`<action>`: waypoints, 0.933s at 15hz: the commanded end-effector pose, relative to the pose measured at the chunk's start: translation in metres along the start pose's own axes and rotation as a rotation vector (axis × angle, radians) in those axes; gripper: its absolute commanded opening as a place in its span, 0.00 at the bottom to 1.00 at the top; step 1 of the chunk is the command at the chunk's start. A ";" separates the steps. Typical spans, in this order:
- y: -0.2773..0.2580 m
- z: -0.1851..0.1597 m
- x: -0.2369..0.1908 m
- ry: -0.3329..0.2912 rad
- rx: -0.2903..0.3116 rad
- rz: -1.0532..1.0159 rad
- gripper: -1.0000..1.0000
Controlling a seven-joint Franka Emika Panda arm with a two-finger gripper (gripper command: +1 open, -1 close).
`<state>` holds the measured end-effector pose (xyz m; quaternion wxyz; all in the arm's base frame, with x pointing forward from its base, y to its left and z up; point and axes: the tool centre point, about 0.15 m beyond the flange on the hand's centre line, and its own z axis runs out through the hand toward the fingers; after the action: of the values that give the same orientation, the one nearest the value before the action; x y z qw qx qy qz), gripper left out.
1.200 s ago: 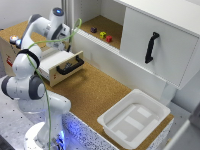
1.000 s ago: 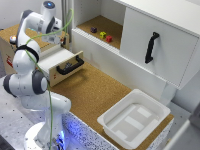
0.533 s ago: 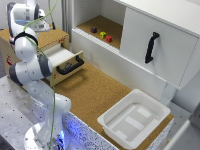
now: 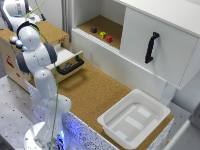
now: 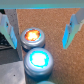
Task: Move the red light switch to turn off the red light
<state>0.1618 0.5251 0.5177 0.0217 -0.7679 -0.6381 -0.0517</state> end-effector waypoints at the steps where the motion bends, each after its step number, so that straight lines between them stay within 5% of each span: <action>1: -0.015 -0.007 0.060 -0.186 -0.063 -0.012 1.00; 4: -0.022 -0.007 0.070 -0.171 -0.046 -0.031 1.00; 5: -0.024 -0.006 0.072 -0.166 -0.047 -0.039 0.00; 14: -0.032 0.002 0.079 -0.141 0.001 -0.044 0.00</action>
<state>0.1353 0.5707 0.5133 0.0256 -0.7512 -0.6572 -0.0558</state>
